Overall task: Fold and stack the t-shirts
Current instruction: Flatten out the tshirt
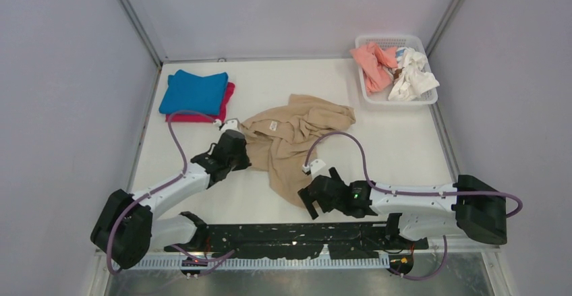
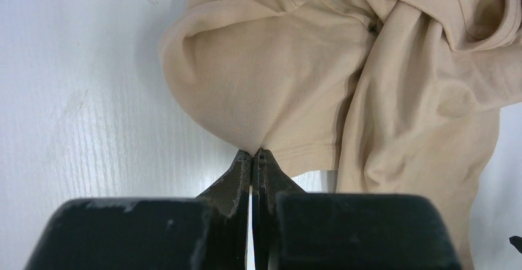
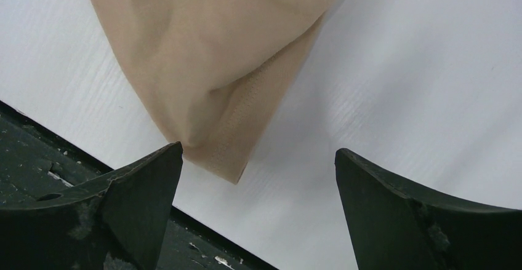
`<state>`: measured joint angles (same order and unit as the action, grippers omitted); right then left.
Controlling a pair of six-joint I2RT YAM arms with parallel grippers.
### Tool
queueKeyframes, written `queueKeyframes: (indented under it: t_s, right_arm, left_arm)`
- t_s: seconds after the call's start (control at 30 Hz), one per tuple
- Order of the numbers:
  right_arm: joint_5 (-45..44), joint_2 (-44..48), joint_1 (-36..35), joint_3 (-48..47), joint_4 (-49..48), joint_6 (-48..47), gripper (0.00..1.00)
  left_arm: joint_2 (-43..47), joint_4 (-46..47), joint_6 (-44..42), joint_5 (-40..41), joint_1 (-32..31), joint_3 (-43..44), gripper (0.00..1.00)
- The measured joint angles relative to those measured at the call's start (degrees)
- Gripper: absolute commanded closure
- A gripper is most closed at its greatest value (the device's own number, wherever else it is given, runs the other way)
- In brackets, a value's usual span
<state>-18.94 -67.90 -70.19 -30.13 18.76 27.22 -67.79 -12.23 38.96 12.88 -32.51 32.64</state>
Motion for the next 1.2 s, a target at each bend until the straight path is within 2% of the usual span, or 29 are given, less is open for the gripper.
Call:
queueKeyframes:
  t_s: [0.27, 0.4, 0.47, 0.53, 0.6, 0.63, 0.67, 0.73, 0.93, 1.03, 1.13, 1.2]
  right_arm:
    - [-2.3, -0.2, -0.2, -0.4, 1.4, 1.6, 0.08]
    - [-1.5, -3.9, -0.6, -0.6, -0.2, 1.4, 0.19]
    - [-1.1, -5.6, -0.6, -1.3, -1.5, 1.3, 0.29]
    - [0.3, -7.4, -0.6, -2.1, -3.6, 0.9, 0.43]
    - [1.2, -8.6, -0.6, -2.4, -5.8, 0.4, 0.63]
    - [1.6, -8.8, -0.6, -2.4, -6.6, 0.1, 0.68]
    - [2.1, -9.1, -0.6, -2.4, -7.5, 0.1, 0.81]
    - [3.0, -9.7, -0.6, -2.4, -8.9, 0.4, 0.93]
    - [2.9, -9.4, -0.6, -2.3, -9.8, 2.5, 0.94]
    - [-1.0, -6.3, -0.2, -2.5, -6.4, 2.8, 0.94]
    - [-6.8, 0.9, 4.0, -4.2, -2.8, 2.2, 0.94]
    - [-10.0, 7.6, 10.6, -5.6, -4.3, 1.6, 0.94]
  left_arm:
    - [1.1, 0.0, -0.6, -0.1, 0.0, -0.1, 1.0]
    - [1.3, 0.0, -0.6, -0.3, 0.0, -0.1, 1.0]
    - [1.3, 0.0, -0.6, -0.3, 0.0, -0.1, 1.0]
    - [1.3, 0.0, -0.6, -0.3, 0.0, -0.1, 1.0]
    - [1.3, 0.0, -0.6, -0.3, 0.0, -0.1, 1.0]
    - [1.3, 0.0, -0.6, -0.3, 0.0, -0.1, 1.0]
    - [1.3, 0.0, -0.6, -0.3, 0.0, -0.1, 1.0]
    - [1.3, 0.0, -0.6, -0.3, 0.0, -0.1, 1.0]
    - [2.1, -0.5, -0.6, 0.7, 0.0, -0.1, 1.0]
    - [3.8, -1.8, -0.7, 2.5, 0.0, 0.2, 1.0]
    - [6.0, -4.6, -0.8, 6.4, 0.0, 2.2, 1.0]
    - [7.7, -7.3, -0.7, 10.9, 0.0, 4.9, 1.0]
